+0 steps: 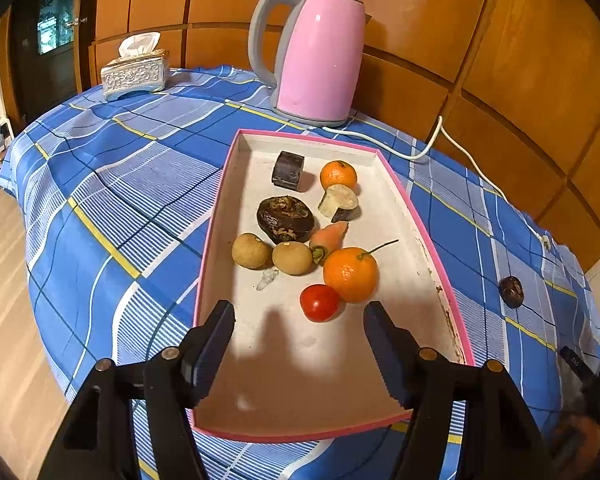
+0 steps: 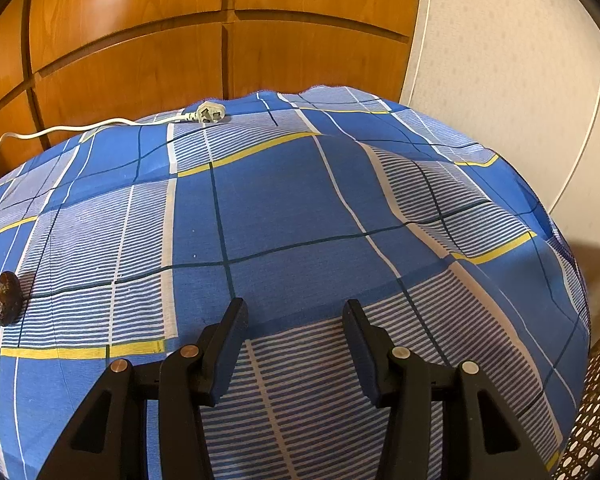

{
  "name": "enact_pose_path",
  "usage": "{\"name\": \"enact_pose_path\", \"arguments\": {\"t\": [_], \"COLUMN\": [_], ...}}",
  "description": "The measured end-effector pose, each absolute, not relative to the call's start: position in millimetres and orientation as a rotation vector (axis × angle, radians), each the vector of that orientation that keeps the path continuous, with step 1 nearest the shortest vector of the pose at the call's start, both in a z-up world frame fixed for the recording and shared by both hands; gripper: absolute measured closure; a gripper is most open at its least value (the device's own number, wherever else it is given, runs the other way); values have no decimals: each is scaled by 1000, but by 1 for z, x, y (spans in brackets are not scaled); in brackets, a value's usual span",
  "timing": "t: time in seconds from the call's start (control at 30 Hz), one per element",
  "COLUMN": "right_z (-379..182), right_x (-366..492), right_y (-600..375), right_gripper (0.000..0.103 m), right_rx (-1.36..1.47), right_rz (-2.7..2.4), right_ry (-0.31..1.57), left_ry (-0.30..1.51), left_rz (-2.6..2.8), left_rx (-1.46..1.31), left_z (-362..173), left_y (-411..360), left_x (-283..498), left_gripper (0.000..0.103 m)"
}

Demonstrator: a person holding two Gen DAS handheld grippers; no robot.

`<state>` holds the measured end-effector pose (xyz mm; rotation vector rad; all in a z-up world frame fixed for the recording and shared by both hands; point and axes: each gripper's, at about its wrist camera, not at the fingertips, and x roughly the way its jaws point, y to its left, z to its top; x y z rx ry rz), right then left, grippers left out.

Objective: Organize fruits

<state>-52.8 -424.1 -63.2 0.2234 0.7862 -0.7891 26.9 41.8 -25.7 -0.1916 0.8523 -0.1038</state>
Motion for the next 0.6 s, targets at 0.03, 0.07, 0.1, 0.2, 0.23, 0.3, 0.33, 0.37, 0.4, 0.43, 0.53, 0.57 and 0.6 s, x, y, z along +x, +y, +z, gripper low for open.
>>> {"name": "enact_pose_path", "arguments": {"t": [0.03,0.07,0.1,0.2,0.23,0.3,0.33,0.37,0.4,0.43,0.53,0.57,0.6], "right_z": [-63,-63,-62,-59,-57,-53,-52,-51,-50,-50,-46,-44,-42], "right_x": [-52,-52,-51,-48,-46,-39,-35,-30,-23,-18,0,6,13], "right_y": [-424,-425,-425,-425,-424,-416,-411,-405,-398,-393,-368,-358,-347], "right_gripper": [53,53,53,53,53,53,53,53,53,53,53,52,47], "right_rx": [222,222,222,232,241,265,268,278,296,309,312,302,287], "right_rz": [-788,-786,-784,-759,-730,-640,-603,-548,-483,-431,-266,-217,-180], "right_ry": [789,795,798,820,826,835,836,842,852,857,861,858,856], "left_ry": [852,851,852,848,848,849,851,854,855,856,856,857,858], "left_rz": [-101,-98,-96,-84,-81,-75,-74,-74,-74,-75,-73,-72,-71], "left_rx": [-195,-198,-199,-206,-208,-214,-214,-212,-212,-212,-212,-212,-214], "left_z": [-26,-26,-26,-25,-25,-26,-26,-27,-27,-27,-27,-26,-26], "left_y": [43,43,44,47,48,50,50,50,50,50,51,51,52], "left_x": [27,27,27,26,26,26,27,27,26,26,26,26,26], "left_gripper": [34,34,34,33,32,31,31,31,31,30,30,30,29]}}
